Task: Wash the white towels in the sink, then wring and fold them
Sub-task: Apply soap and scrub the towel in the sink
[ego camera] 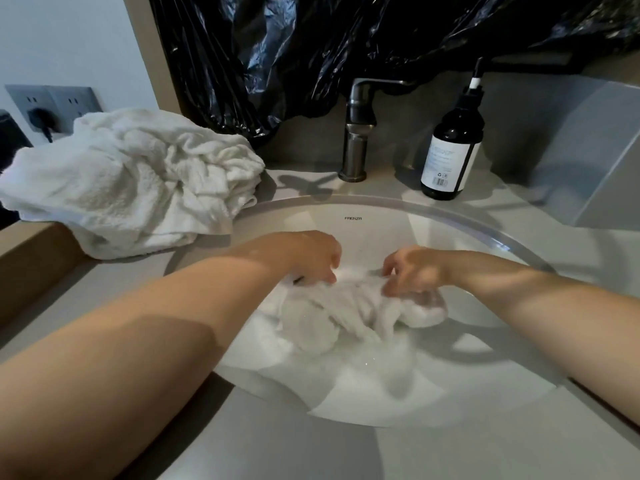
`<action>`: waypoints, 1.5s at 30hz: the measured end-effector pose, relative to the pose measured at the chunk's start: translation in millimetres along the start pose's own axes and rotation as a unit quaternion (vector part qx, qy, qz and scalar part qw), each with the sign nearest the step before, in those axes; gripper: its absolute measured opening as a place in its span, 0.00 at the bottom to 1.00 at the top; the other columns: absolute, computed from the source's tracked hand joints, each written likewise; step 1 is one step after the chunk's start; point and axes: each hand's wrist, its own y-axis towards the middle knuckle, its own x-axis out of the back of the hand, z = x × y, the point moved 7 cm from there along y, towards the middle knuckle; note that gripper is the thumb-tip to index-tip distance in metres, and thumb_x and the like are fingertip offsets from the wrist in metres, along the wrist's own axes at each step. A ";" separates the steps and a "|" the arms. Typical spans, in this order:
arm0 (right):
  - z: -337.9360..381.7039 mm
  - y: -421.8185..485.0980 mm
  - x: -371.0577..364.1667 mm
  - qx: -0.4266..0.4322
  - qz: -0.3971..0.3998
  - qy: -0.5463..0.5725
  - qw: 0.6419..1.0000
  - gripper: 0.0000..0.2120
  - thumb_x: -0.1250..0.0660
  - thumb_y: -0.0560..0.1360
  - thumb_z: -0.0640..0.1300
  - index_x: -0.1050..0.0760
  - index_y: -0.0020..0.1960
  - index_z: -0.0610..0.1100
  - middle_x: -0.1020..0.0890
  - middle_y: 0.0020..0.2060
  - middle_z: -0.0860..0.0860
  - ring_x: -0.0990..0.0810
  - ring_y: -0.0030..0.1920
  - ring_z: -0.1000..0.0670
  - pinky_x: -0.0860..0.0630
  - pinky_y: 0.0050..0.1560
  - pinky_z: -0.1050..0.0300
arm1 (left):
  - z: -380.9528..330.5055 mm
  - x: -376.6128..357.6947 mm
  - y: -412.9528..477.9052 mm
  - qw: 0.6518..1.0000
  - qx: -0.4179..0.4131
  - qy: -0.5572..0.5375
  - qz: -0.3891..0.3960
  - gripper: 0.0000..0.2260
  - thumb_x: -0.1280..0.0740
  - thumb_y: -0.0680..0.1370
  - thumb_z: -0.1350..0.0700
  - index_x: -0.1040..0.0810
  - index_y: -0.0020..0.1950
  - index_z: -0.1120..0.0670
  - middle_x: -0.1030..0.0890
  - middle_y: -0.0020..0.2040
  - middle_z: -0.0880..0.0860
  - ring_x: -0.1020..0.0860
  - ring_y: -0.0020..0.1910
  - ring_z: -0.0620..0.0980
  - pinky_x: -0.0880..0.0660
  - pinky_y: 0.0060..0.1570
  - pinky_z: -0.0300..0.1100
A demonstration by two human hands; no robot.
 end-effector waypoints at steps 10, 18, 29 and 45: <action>21.6 -9.9 -55.4 0.070 0.110 -0.315 0.940 0.51 0.25 0.67 0.55 0.55 0.78 0.54 0.37 0.70 0.49 0.31 0.66 0.44 0.26 0.59 0.48 | -4.9 -71.0 16.8 0.965 -0.039 0.229 0.119 0.46 0.25 0.68 0.38 0.46 0.79 0.45 0.36 0.72 0.52 0.35 0.70 0.56 0.30 0.63 0.51; 7.1 -15.2 3.0 0.061 0.057 0.318 0.945 0.20 0.37 0.76 0.47 0.26 0.58 0.31 0.24 0.30 0.47 0.26 0.30 0.49 0.30 0.32 0.60 | 33.4 -34.6 6.8 0.959 0.043 -0.272 0.065 0.32 0.25 0.72 0.47 0.33 0.73 0.45 0.27 0.65 0.49 0.25 0.57 0.50 0.26 0.54 0.42; 37.7 -20.7 30.4 0.013 -0.243 0.354 0.903 0.15 0.43 0.78 0.54 0.35 0.61 0.48 0.27 0.53 0.49 0.25 0.51 0.44 0.30 0.48 0.52 | 36.3 -11.5 15.7 0.689 0.167 -0.700 -0.083 0.11 0.32 0.68 0.49 0.20 0.43 0.56 0.22 0.47 0.58 0.23 0.47 0.57 0.28 0.55 0.47; 63.9 -19.7 -49.1 0.114 0.249 0.213 0.938 0.20 0.33 0.71 0.42 0.26 0.61 0.53 0.28 0.52 0.46 0.26 0.51 0.49 0.24 0.56 0.59 | 24.4 -17.8 -21.6 0.964 0.068 0.145 0.211 0.33 0.28 0.74 0.47 0.39 0.75 0.48 0.24 0.59 0.50 0.25 0.52 0.48 0.31 0.38 0.38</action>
